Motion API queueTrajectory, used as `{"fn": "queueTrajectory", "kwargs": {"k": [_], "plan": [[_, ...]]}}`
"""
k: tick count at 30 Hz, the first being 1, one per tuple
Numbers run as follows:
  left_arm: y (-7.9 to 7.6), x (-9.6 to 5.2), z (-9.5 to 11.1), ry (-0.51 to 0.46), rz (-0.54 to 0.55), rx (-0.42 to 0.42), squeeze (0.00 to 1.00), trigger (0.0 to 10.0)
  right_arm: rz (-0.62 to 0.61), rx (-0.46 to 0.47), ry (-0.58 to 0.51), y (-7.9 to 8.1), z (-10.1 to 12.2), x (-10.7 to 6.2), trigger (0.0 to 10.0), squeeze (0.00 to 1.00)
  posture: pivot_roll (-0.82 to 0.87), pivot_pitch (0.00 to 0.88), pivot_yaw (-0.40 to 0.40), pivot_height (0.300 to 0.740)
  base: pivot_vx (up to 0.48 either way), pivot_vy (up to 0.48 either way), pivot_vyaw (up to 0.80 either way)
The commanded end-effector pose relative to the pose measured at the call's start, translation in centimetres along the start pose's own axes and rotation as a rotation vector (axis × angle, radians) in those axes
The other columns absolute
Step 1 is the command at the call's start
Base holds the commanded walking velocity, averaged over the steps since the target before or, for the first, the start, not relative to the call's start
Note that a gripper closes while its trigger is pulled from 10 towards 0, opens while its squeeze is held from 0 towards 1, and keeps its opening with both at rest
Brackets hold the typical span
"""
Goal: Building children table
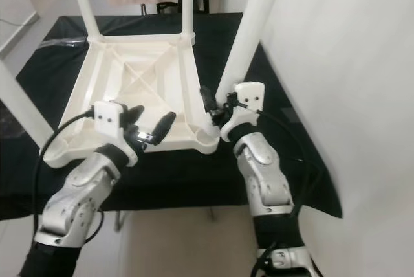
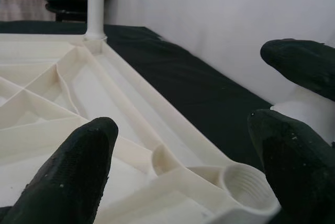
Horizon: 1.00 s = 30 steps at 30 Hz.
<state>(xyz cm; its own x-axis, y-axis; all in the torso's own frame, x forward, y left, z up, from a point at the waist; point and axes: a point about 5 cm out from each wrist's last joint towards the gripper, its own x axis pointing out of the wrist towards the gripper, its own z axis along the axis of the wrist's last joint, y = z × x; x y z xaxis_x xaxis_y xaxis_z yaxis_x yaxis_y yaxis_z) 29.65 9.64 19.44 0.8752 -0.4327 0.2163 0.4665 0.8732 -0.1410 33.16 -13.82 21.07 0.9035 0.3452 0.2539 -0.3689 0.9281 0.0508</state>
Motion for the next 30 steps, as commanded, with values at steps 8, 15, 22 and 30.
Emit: {"fn": "queueTrajectory", "kwargs": {"k": [8, 15, 22, 30], "plan": [[-0.4, -0.4, -0.3, 0.017, -0.021, 0.003, 0.0, 10.0, 0.109, 0.043, -0.043, 1.1, 0.7, -0.3, 10.0, 0.0, -0.02, 0.126, 0.004, 0.74, 0.075, 0.0, 0.4], [-0.4, -0.5, -0.6, 0.036, -0.023, 0.005, 0.0, 10.0, 0.107, 0.011, -0.023, 0.9, 0.6, -0.3, 10.0, 0.0, -0.02, 0.127, 0.002, 0.74, 0.0, 0.0, 0.0], [-1.0, -1.1, -1.6, 0.081, -0.072, 0.02, 0.0, 10.0, 0.158, 0.004, -0.008, 1.0, 0.3, -0.5, 10.0, 0.0, -0.03, 0.13, 0.003, 0.74, 0.0, 0.0, 0.0], [-0.7, -1.7, -2.4, 0.108, -0.067, 0.03, 0.0, 10.0, 0.149, -0.002, -0.002, 0.5, 0.4, -0.6, 10.0, 0.0, -0.03, 0.134, -0.001, 0.74, 0.0, 0.0, 0.0]]}}
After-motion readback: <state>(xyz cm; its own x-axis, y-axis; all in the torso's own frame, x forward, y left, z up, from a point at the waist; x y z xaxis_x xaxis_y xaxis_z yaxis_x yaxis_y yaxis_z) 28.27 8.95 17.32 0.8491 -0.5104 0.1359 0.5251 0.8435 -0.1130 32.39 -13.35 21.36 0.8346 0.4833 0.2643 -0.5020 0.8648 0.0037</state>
